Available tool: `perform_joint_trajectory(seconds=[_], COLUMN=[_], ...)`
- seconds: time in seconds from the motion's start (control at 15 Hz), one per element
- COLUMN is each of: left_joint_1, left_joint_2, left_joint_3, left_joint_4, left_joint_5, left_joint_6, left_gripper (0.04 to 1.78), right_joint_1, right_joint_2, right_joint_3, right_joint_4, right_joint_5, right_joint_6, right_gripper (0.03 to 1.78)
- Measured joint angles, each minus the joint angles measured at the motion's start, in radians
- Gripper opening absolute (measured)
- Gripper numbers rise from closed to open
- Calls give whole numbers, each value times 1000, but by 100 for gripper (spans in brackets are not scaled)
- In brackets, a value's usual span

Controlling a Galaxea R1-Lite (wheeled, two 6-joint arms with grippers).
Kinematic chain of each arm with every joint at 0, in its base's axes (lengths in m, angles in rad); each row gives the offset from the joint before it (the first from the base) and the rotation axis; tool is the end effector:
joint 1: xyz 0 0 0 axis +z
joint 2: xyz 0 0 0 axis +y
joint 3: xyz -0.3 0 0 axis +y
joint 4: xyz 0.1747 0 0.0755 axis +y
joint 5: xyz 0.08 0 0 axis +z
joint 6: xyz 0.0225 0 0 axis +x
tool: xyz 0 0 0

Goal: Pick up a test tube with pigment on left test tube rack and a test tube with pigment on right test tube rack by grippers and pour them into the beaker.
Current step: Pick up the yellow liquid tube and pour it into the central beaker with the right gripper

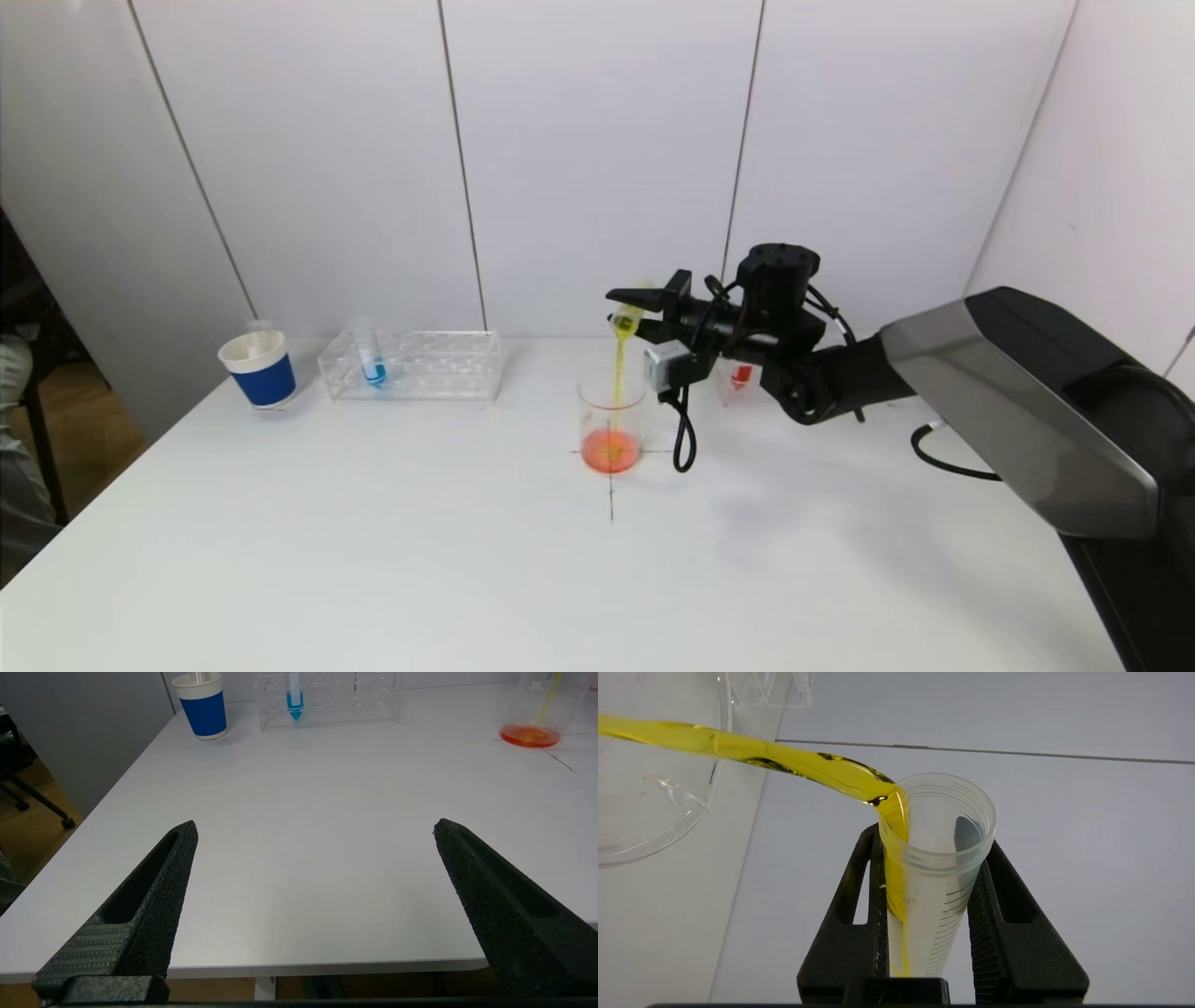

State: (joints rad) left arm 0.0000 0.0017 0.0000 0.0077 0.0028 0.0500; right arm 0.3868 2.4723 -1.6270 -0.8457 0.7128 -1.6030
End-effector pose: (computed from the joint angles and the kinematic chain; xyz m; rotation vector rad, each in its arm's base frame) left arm -0.0227 0.0001 0.0747 0.0500 0.0095 0.0026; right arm 0.4619 0.2040 0.1056 -1.4241 -0.8730 0.8447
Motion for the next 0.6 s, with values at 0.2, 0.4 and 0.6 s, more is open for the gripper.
perform_joint_trajectory(seconds=[0.2,0.4,0.6], left_joint_1=[0,0,0], left_joint_2=[0,0,0], left_joint_3=[0,0,0], left_joint_4=[0,0,0], left_joint_5=[0,0,0], left_joint_6=[0,0,0], left_gripper=[176,176,176], right_joint_1=[4,5,6], right_joint_2=[-6,-14,-21], right_joint_3=[-1,-1,-4], right_joint_4=[3,20,37], right_joint_5=[-6,-9,-10], right_joint_6=[-26,-64,-103], right_gripper=[54,54,54])
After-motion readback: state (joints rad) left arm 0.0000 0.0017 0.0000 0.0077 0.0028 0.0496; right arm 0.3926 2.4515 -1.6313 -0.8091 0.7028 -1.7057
